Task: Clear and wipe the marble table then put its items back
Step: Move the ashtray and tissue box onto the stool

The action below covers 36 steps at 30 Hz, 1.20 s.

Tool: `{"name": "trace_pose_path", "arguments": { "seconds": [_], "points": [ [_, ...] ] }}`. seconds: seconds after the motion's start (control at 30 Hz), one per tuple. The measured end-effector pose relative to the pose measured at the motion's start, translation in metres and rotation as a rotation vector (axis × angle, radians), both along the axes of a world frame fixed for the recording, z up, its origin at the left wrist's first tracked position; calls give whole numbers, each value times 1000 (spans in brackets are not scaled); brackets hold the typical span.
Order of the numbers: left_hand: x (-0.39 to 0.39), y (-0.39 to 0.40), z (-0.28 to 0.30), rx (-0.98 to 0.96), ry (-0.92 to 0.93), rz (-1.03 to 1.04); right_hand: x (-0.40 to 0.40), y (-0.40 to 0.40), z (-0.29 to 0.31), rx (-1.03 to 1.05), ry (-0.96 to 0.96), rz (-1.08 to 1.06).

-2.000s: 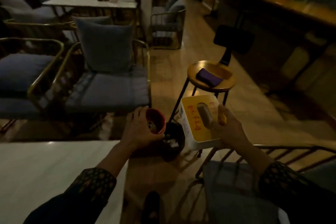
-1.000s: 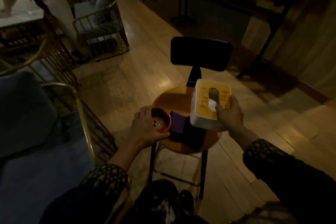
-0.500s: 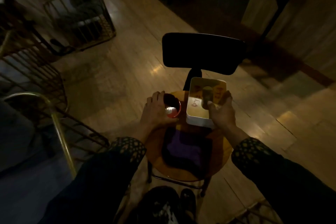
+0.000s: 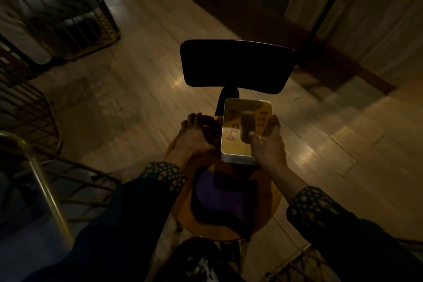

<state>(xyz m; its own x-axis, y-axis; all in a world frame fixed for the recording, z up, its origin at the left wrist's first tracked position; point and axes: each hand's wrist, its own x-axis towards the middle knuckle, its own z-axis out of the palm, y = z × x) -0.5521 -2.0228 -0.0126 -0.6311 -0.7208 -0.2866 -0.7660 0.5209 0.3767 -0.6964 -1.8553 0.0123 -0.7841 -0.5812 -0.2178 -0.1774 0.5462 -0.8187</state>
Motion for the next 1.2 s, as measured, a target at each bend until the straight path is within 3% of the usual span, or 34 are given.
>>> {"name": "trace_pose_path", "arguments": {
  "seconds": [0.1,0.4,0.5,0.63,0.97,1.2],
  "points": [
    [1,-4,-24,-5,-52,1,-1,-1,-3,4,10,0],
    [18,23,11,60,13,147,-1,4,7,60,36,97],
    [39,36,12,20,22,206,-2,14,16,161,271,189],
    [76,62,24,-5,72,282,6,13,29,40,658,489],
    [248,182,62,-165,117,666,174,0,52,-97,731,1119],
    [410,400,76,-384,33,1071,349,104,45,-291,736,1612]
  ]
}}
